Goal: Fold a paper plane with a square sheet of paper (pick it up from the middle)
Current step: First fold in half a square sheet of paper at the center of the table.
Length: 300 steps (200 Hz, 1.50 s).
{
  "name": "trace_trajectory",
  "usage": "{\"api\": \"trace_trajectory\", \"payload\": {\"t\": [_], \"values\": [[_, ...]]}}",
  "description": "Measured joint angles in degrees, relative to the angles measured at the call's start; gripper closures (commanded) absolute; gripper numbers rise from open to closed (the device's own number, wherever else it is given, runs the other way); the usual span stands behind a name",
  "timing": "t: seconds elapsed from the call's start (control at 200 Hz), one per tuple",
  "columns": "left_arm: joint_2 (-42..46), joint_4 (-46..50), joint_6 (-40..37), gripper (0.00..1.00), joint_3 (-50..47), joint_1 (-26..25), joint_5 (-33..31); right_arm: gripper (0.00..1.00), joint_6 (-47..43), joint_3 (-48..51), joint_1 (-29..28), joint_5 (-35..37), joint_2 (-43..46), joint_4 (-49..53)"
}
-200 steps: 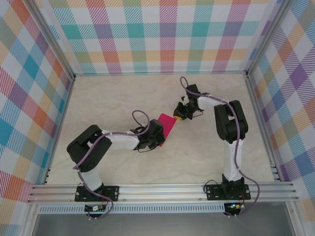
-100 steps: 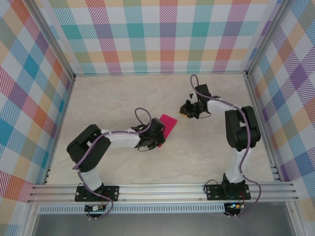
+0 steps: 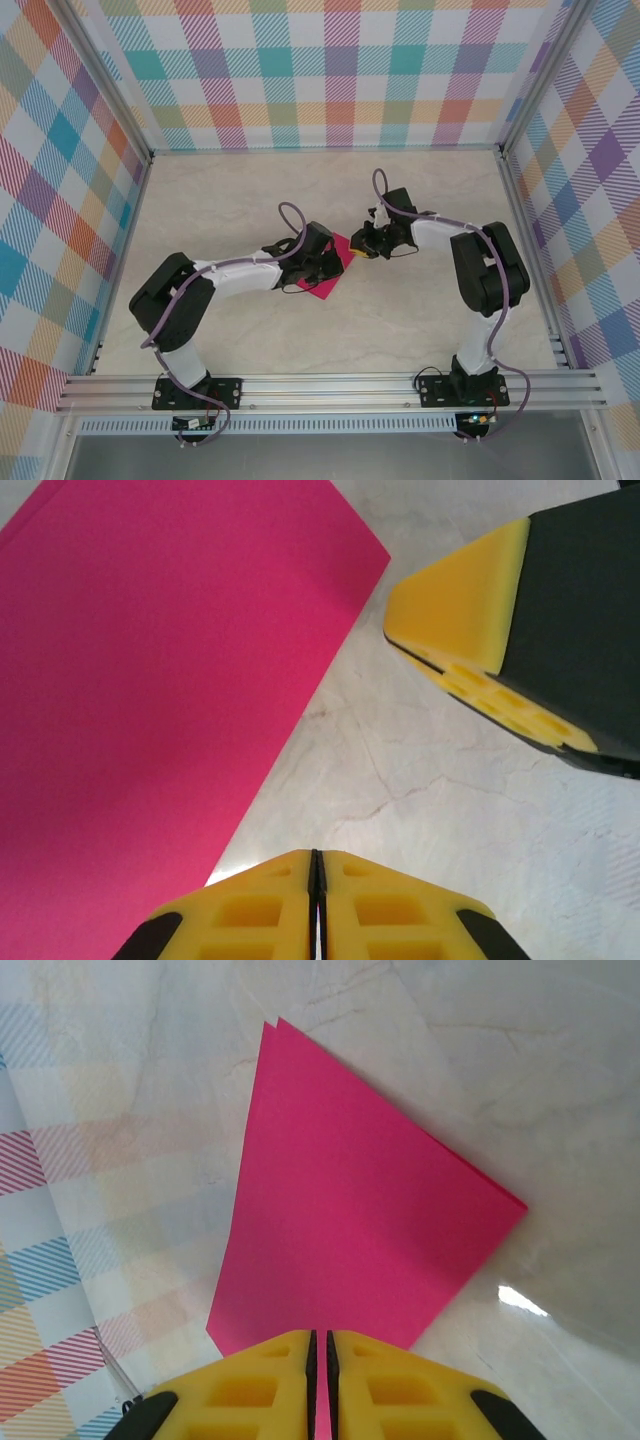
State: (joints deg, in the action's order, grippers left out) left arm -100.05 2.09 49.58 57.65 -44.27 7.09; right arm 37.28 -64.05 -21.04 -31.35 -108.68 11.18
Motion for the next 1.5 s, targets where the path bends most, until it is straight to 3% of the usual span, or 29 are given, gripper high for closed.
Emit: {"api": "trace_trajectory", "payload": {"t": [0.225, 0.72, 1.5], "values": [[-8.1, -4.1, 0.0, 0.91, 0.3, 2.4, 5.4, 0.87, -0.1, -3.2, -0.7, 0.0, -4.7, 0.9], [-8.2, -8.4, -1.0, 0.91, -1.9, 3.5, 10.3, 0.87, -2.6, -10.2, -2.3, 0.3, -10.4, 7.3], [1.5, -7.1, -1.0, 0.91, -13.1, -1.7, 6.8, 0.87, -3.9, -12.7, -2.7, 2.4, -11.2, 11.6]]}}
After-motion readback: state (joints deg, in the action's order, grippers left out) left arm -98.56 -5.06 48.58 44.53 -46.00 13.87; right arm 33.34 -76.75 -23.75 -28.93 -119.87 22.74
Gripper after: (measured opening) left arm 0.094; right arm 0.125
